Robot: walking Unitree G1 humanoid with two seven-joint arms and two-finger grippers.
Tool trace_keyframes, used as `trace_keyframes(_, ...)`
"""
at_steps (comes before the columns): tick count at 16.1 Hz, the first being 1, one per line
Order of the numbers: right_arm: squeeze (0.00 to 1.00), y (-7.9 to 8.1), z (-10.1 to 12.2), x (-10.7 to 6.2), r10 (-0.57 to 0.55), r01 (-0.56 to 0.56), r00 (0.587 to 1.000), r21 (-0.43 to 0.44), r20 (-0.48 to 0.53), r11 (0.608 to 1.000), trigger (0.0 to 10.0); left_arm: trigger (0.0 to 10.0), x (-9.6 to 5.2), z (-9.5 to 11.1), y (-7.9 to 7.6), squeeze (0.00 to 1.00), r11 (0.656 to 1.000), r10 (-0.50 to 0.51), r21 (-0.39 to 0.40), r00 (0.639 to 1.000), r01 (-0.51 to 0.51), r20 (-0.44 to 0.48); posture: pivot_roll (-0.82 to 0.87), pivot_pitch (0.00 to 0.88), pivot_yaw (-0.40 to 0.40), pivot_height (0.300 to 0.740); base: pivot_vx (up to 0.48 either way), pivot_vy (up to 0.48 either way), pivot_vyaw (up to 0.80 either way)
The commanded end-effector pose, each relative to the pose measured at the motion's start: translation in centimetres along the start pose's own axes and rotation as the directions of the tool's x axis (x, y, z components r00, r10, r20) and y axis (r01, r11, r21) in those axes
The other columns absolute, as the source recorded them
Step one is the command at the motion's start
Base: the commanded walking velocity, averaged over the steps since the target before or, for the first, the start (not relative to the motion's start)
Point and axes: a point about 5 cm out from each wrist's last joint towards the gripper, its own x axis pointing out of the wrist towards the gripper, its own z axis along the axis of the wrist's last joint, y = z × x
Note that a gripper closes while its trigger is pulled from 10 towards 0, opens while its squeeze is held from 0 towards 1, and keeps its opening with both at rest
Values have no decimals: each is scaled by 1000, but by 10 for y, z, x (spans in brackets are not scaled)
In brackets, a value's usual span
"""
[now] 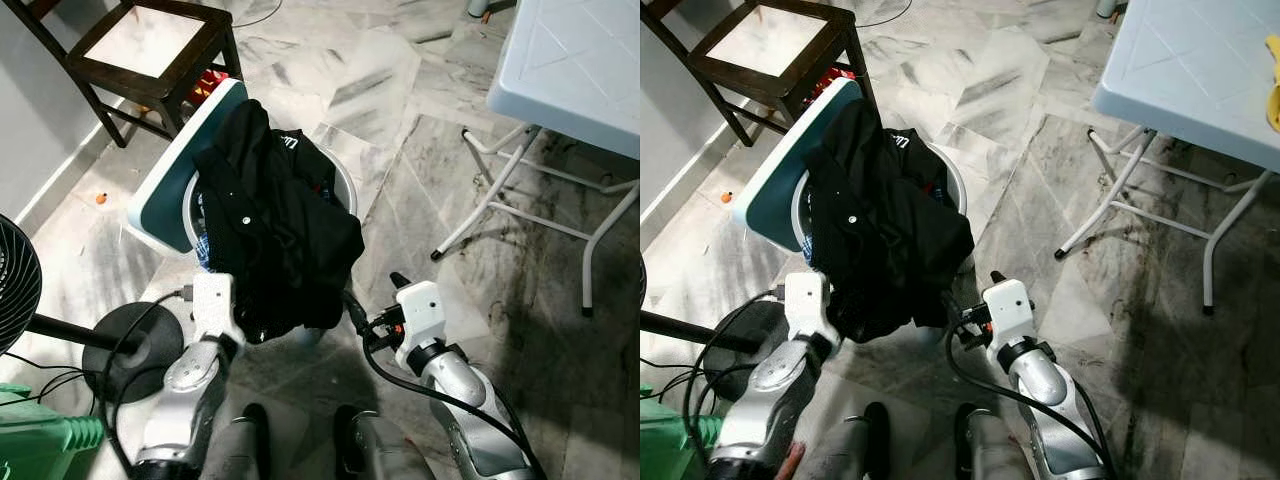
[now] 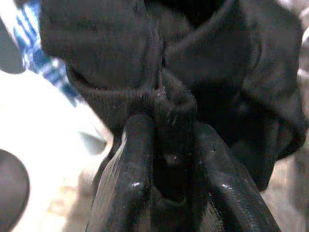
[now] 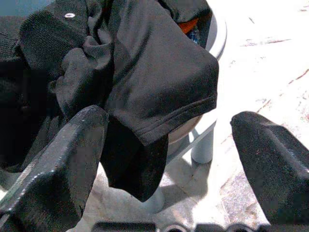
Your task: Hang hanger
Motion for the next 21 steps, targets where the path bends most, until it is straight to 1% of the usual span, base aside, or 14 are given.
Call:
trace_keyframes(1, 0, 4, -4, -3, 19, -18, 1000, 3, -18, 1000, 10000, 10000, -8, -15, 4, 0, 1000, -7, 3, 998, 7, -66, -63, 303, -36, 740, 0, 0, 0)
trace_keyframes(2, 0, 4, -4, -2, 19, -19, 1000, 4, -18, 1000, 10000, 10000, -10, -17, 4, 0, 1000, -8, 1, 997, 8, -70, -63, 303, -36, 740, 0, 0, 0)
trace_keyframes(3, 0, 4, -4, -2, 20, -20, 1000, 4, -18, 1000, 10000, 7765, -11, -20, 6, 0, 1000, -3, -8, 997, 2, -79, -60, 305, -35, 740, 0, 0, 0)
trace_keyframes(4, 0, 5, -4, -2, 21, -21, 1000, 6, -19, 1000, 10000, 4000, -13, -21, 8, 0, 1000, 4, -19, 998, -5, -61, -59, 306, -37, 740, 0, 0, 0)
trace_keyframes(5, 0, 5, -4, -2, 21, -21, 1000, 5, -19, 1000, 10000, 0, -13, -20, 8, 0, 1000, 8, -22, 999, -9, -49, -60, 306, -38, 740, 0, 0, 0)
trace_keyframes(8, 0, 4, -5, -2, 23, -23, 999, 3, -22, 1000, 10000, 0, -9, -10, 6, 0, 999, 24, -27, 1000, -24, 12, -62, 307, -39, 740, 0, 0, 0)
trace_keyframes(10, 0, 4, -5, -2, 20, -20, 1000, 2, -22, 1000, 10000, 0, -9, -7, 4, 0, 1000, 16, 1, 1000, -16, 25, -63, 305, -37, 740, 0, 0, 0)
trace_keyframes(12, 0, 5, -5, -2, 20, -20, 1000, 3, -22, 1000, 10000, 0, -12, -11, 6, 0, 1000, 17, 3, 999, -17, 32, -63, 305, -37, 740, 0, 0, 0)
trace_keyframes(13, 0, 5, -5, -2, 21, -21, 1000, 4, -22, 1000, 10000, 0, -13, -12, 9, 0, 1000, 25, 15, 998, -25, 51, -63, 307, -35, 740, 0, 0, 0)
trace_keyframes(14, 0, 5, -5, -3, 20, -20, 1000, 5, -23, 1000, 10000, 0, -14, -11, 10, 0, 999, 28, 25, 997, -30, 71, -63, 307, -35, 740, 0, 0, 0)
trace_keyframes(15, 0, 5, -5, -3, 21, -21, 1000, 5, -24, 1000, 10000, 0, -14, -6, 9, 0, 997, 12, 75, 990, -23, 140, -63, 307, -35, 740, 0, 0, 0)
trace_keyframes(16, 0, 5, -5, -3, 22, -21, 999, 5, -24, 1000, 10000, 0, -13, -3, 8, 0, 996, 8, 89, 986, -23, 167, -63, 307, -35, 740, 0, 0, 0)
trace_keyframes(18, 0, 5, -5, -3, 22, -22, 999, 2, -25, 1000, 10000, 0, -9, 0, 4, 0, 992, -7, 123, 980, -18, 197, -67, 310, -39, 740, 0, 0, 0)
trace_keyframes(21, 0, 5, -5, -3, 24, -24, 999, -1, -25, 1000, 10000, 0, 0, 3, 1, 0, 989, -18, 149, 975, -16, 222, -73, 309, -42, 740, 0, 0, 0)
